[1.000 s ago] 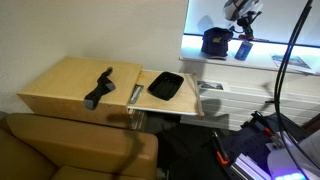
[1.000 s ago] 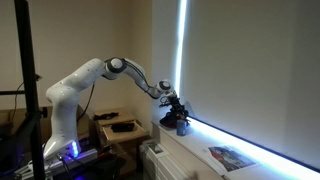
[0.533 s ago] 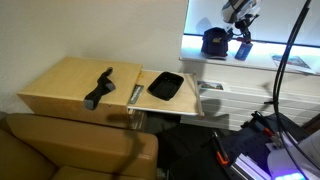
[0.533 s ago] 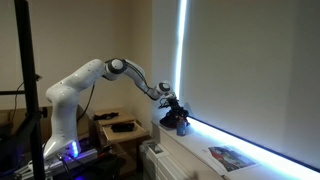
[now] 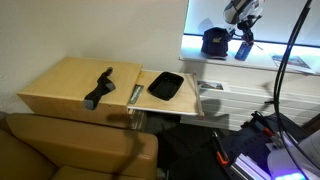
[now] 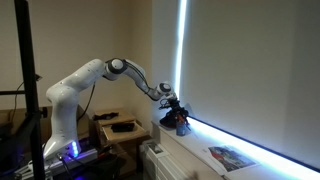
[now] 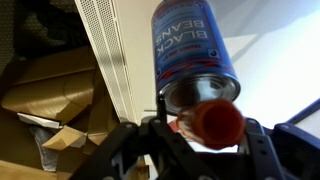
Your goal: Put the screwdriver on the blue tin
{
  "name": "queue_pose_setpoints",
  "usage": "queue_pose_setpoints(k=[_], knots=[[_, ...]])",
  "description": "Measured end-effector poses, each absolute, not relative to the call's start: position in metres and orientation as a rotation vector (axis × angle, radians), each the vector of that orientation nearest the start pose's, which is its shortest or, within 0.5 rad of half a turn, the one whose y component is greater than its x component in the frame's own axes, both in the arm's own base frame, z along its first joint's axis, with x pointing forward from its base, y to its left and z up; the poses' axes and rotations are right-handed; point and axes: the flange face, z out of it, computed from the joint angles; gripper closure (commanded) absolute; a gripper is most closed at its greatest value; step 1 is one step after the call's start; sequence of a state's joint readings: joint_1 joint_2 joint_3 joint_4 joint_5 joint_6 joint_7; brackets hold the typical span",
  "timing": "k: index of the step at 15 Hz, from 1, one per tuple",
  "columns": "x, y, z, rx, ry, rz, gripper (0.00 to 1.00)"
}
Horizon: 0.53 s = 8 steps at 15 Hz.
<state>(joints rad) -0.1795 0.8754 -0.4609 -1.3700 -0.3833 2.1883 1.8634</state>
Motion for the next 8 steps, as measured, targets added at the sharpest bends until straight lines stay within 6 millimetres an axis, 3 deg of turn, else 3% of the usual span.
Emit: queue_pose_setpoints(k=[1, 3, 4, 6, 8], knots=[[0.6285, -0.3886, 0.2384, 1.251, -2.234, 0.513, 0.05], [0.6289, -0.3882, 0.2397, 1.251, -2.235, 0.515, 0.0], [0.6292, -0.3878, 0.2402, 1.252, -2.235, 0.516, 0.35], [0.6305, -0.3865, 0.2414, 1.255, -2.235, 0.519, 0.32], [0.6334, -0.3832, 0.2426, 1.261, -2.234, 0.525, 0.47]])
